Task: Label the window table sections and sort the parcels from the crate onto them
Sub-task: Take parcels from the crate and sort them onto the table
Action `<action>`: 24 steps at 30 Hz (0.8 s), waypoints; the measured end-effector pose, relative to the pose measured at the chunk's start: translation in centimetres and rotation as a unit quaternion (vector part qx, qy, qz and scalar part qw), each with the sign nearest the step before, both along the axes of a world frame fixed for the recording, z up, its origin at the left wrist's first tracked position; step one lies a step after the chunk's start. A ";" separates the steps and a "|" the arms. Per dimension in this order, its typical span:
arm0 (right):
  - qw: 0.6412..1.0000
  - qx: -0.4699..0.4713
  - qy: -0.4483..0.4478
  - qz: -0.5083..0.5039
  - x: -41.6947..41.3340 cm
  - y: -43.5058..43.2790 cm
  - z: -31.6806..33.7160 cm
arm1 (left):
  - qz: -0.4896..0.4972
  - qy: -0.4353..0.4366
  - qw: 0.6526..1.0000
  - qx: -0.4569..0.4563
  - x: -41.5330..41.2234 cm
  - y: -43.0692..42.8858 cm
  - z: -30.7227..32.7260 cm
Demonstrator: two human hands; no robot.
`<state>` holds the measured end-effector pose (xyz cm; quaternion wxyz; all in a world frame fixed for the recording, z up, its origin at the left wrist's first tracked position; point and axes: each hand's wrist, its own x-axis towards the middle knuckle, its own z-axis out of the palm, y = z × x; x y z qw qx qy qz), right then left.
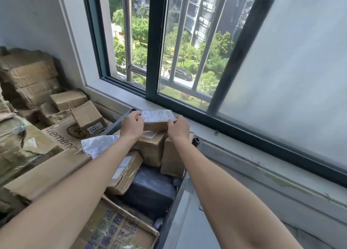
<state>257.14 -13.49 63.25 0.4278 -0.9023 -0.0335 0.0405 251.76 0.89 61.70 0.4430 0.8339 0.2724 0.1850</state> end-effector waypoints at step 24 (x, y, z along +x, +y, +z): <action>0.957 0.281 -0.075 -0.013 -5.9 -18.6 7.5 | -0.129 -0.054 0.927 -0.349 -8.4 -17.6 5.2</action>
